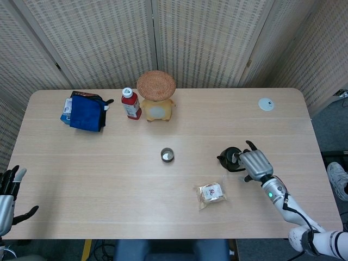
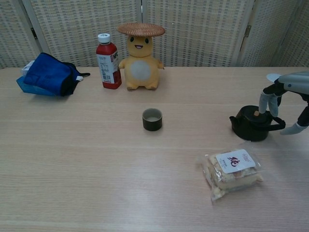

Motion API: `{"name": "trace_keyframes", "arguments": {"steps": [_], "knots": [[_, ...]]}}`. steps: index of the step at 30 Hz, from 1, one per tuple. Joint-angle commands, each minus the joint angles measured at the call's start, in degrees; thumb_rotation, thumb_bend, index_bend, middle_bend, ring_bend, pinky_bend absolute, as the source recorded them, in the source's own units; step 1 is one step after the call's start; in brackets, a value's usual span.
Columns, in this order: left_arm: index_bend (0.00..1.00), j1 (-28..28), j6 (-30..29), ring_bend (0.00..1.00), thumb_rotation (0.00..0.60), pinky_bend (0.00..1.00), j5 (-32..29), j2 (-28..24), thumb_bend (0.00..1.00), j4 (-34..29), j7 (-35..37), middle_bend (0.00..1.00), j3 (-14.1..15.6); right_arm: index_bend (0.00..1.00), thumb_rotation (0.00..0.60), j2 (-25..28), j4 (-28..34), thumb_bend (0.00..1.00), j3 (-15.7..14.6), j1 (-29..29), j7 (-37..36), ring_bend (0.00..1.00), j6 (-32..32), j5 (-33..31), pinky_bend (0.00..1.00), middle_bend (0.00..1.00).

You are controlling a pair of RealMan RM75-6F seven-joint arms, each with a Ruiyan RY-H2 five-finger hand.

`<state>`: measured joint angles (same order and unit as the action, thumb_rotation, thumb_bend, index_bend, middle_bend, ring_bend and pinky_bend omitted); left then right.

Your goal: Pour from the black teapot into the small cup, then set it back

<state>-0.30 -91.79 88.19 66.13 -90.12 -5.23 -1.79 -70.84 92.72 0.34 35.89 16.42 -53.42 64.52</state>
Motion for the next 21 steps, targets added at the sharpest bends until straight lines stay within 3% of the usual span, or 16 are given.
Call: {"name": "trace_keyframes", "arguments": {"steps": [1,5,12,21], "knots": [[0.00,0.07,0.08,0.00,0.600,0.00,-0.10,0.16,0.13,0.15,0.74,0.00,0.03,0.43,0.502,-0.83,-0.25,0.00,0.38,-0.36,1.16,0.32,-1.03,0.05,0.00,0.48],[0.00,0.08,0.14,0.00,0.579,0.00,0.08,0.22,0.09,0.38,1.76,0.00,0.13,0.45,0.438,-1.62,-0.30,0.00,0.99,-0.77,1.93,0.33,-2.12,-0.11,0.00,0.49],[0.00,0.01,-0.03,0.00,0.368,0.00,0.63,0.14,0.05,0.89,3.72,0.00,0.16,0.46,0.403,-2.62,-0.86,0.00,1.09,-1.11,3.54,0.33,-1.93,-1.04,0.00,0.50],[0.00,-0.05,0.13,0.00,0.363,0.00,0.63,0.39,0.05,1.01,3.54,0.00,0.16,0.47,0.401,-4.18,-2.60,0.00,1.49,-0.72,5.61,0.36,-0.94,-2.14,0.00,0.50]]}}
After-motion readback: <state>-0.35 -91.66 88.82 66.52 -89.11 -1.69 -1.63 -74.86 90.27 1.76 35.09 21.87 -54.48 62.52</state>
